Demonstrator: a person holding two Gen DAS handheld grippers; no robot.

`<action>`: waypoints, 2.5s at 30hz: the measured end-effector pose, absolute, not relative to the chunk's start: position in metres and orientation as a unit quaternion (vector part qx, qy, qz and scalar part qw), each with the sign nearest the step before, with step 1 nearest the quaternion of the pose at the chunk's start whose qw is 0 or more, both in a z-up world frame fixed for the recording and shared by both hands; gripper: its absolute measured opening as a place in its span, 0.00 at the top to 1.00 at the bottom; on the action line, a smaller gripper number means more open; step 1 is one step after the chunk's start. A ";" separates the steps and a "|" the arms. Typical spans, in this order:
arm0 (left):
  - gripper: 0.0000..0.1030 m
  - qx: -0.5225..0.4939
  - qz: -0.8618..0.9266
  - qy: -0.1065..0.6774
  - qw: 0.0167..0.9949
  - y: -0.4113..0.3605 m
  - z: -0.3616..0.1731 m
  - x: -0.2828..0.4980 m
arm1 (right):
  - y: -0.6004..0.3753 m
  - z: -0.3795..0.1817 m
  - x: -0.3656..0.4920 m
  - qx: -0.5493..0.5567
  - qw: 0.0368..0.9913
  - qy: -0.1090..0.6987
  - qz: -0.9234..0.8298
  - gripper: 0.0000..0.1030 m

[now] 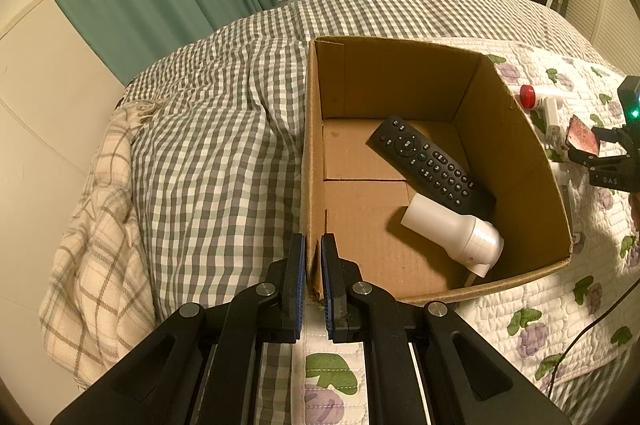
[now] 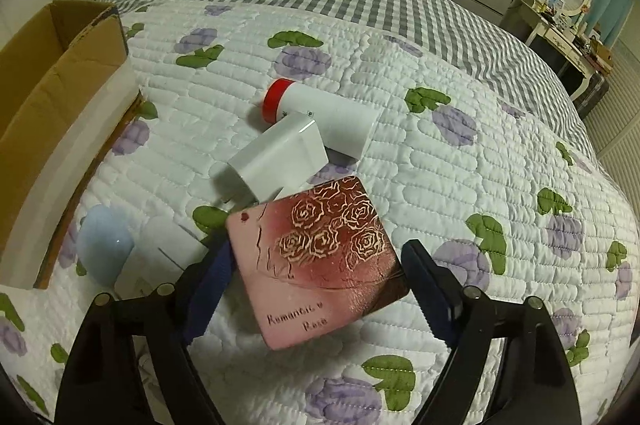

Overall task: Organize rigid objects
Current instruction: 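Move the right tool to the pink card case and grasp it, then carry the pink card case with the right tool and drop it into the box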

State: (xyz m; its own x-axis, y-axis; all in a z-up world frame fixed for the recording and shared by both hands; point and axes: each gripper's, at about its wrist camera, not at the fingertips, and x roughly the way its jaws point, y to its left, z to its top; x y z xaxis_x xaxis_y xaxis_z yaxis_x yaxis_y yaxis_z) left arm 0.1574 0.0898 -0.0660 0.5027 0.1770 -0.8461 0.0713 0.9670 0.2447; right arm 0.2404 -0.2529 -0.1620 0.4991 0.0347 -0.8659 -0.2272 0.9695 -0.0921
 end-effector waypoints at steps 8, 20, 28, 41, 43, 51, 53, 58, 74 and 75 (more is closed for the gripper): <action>0.93 0.126 0.031 0.498 0.857 0.089 -0.066 0.157 | -0.253 -0.152 0.228 -0.100 0.865 0.486 0.081 0.24; 0.93 0.127 0.032 0.499 0.857 0.087 -0.068 0.157 | -0.256 -0.116 0.214 -0.100 0.867 0.480 0.089 0.86; 0.93 0.130 0.032 0.498 0.856 0.087 -0.067 0.158 | -0.266 -0.111 0.208 -0.085 0.869 0.481 0.083 0.89; 0.93 0.125 0.027 0.499 0.857 0.087 -0.066 0.159 | -0.241 -0.030 0.193 -0.101 0.897 0.415 0.116 0.91; 0.93 0.124 0.026 0.499 0.857 0.087 -0.066 0.159 | -0.224 -0.012 0.191 -0.108 0.901 0.397 0.134 0.91; 0.93 0.117 0.018 0.499 0.859 0.090 -0.066 0.159 | -0.137 0.028 0.195 -0.122 0.901 0.356 0.215 0.91; 0.93 0.114 0.016 0.499 0.859 0.092 -0.065 0.159 | -0.115 0.024 0.197 -0.126 0.896 0.359 0.229 0.91; 0.93 0.115 0.009 0.498 0.860 0.093 -0.066 0.159 | -0.060 -0.007 0.204 -0.144 0.877 0.378 0.260 0.91; 0.93 0.112 0.000 0.494 0.862 0.096 -0.066 0.157 | -0.011 -0.081 0.186 -0.168 0.834 0.423 0.311 0.91; 0.93 0.112 0.001 0.494 0.862 0.097 -0.066 0.157 | -0.012 -0.079 0.186 -0.164 0.835 0.423 0.310 0.91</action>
